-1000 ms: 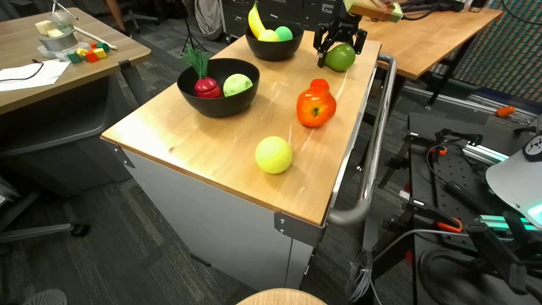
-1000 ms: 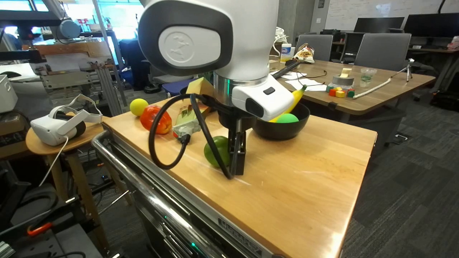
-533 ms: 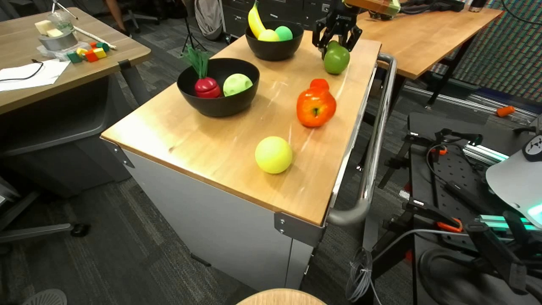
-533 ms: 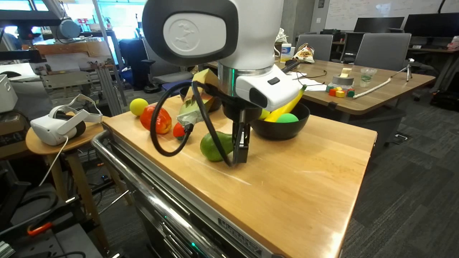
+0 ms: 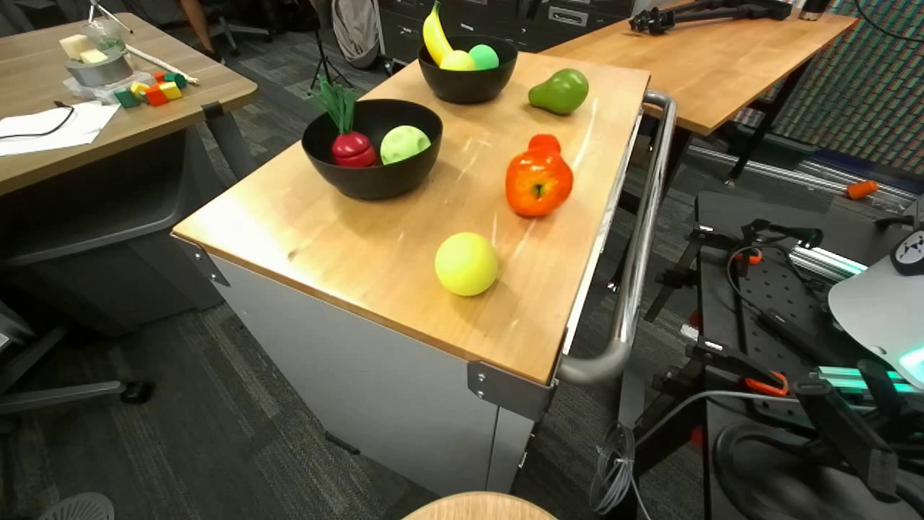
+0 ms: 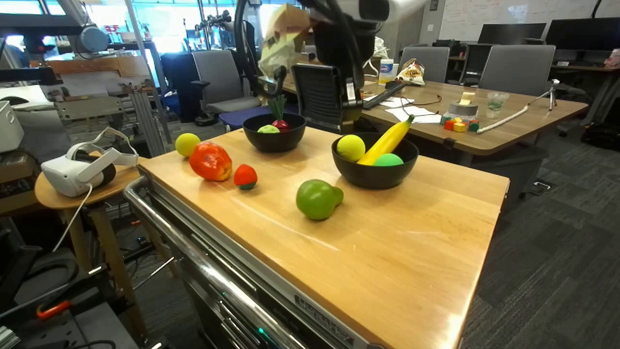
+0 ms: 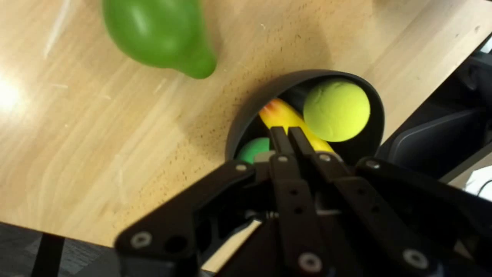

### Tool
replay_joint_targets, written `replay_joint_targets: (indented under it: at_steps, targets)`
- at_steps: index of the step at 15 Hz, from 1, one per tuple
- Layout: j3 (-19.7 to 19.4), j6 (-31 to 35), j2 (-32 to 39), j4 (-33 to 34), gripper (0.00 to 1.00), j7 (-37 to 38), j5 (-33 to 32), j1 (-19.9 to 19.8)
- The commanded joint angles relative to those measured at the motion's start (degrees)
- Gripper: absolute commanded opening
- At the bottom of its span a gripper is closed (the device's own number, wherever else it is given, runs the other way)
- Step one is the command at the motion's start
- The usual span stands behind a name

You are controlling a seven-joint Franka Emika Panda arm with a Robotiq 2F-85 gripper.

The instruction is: Take the fruit toys from the table and put them in the two black bowls on the table

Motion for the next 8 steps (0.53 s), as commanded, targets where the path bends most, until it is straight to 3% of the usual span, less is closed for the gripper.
replay_joint_targets:
  at_steps: [1, 5, 8]
  targets:
    - [0.0, -4.3, -2.4, 1.2, 0.39, -1.2, -4.5, 0.1]
    - [-2.0, -16.6, -5.5, -0.9, 0.70, -16.1, -1.9, -0.7]
    - [-4.3, -25.9, -5.2, 0.1, 0.92, -25.4, -4.9, -2.2]
